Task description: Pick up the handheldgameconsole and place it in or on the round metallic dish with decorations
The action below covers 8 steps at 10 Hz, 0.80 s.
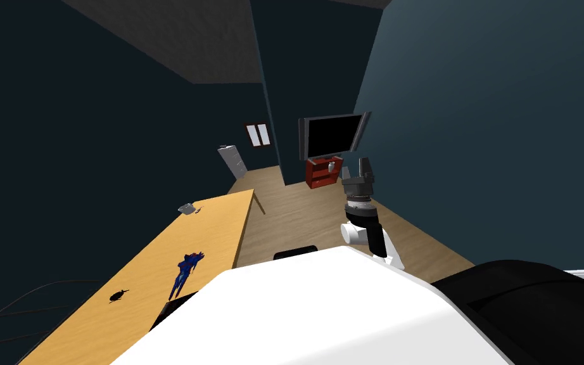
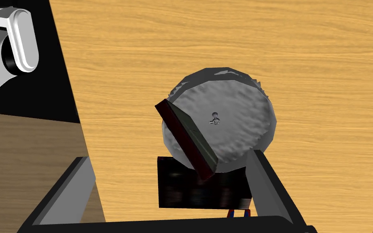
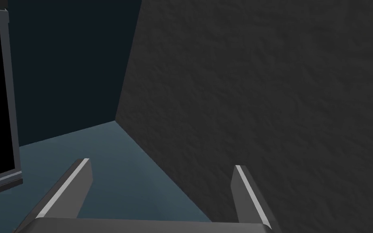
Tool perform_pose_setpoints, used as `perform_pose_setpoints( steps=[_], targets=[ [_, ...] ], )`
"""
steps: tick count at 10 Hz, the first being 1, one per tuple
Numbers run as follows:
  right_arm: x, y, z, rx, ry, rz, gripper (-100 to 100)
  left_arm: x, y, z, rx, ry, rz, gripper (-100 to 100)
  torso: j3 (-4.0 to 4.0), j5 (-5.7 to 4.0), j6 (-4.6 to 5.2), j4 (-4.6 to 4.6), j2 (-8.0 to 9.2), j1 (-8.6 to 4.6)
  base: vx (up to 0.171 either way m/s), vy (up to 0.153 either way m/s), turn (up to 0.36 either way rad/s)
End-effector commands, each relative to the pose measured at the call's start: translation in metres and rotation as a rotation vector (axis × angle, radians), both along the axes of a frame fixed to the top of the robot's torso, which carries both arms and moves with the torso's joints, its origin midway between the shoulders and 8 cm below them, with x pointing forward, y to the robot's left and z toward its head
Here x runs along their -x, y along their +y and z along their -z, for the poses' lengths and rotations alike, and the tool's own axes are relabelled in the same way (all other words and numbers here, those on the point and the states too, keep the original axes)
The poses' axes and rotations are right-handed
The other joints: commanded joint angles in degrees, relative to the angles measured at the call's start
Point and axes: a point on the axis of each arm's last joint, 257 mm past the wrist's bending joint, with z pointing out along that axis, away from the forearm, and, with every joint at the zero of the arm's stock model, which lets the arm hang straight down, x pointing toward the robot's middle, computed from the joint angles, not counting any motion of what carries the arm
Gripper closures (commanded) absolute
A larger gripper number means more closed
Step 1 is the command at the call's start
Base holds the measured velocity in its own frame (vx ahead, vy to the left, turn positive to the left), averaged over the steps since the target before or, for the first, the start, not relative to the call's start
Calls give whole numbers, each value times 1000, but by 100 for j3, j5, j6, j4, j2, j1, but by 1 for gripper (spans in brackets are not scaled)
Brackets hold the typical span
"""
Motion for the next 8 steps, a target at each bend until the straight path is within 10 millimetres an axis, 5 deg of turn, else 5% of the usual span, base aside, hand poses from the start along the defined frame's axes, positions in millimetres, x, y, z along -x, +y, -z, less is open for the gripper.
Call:
perform_pose_setpoints(
  steps=[1,3,5,6,8],
  targets=[
    [0,0,0,0,0,0,0,-10,4,-2,-11,-3,51,-100,0,0,0,0,0,0,75,-7,141],
    [0,0,0,0,0,0,0,-34,12,-12,-33,-12,148,-100,2,1,-1,1,1,8,152,17,416],
    [0,0,0,0,0,0,0,-31,13,-12,-36,-3,149,-100,6,-1,11,2,14,-2,52,-17,34],
    [0,0,0,0,0,0,0,-31,14,-12,-37,-2,153,0,19,1,9,7,35,4,7,-2,3],
    [0,0,0,0,0,0,0,-31,14,-12,-37,-3,153,0,30,3,8,12,52,9,0,0,0]
  ],
)
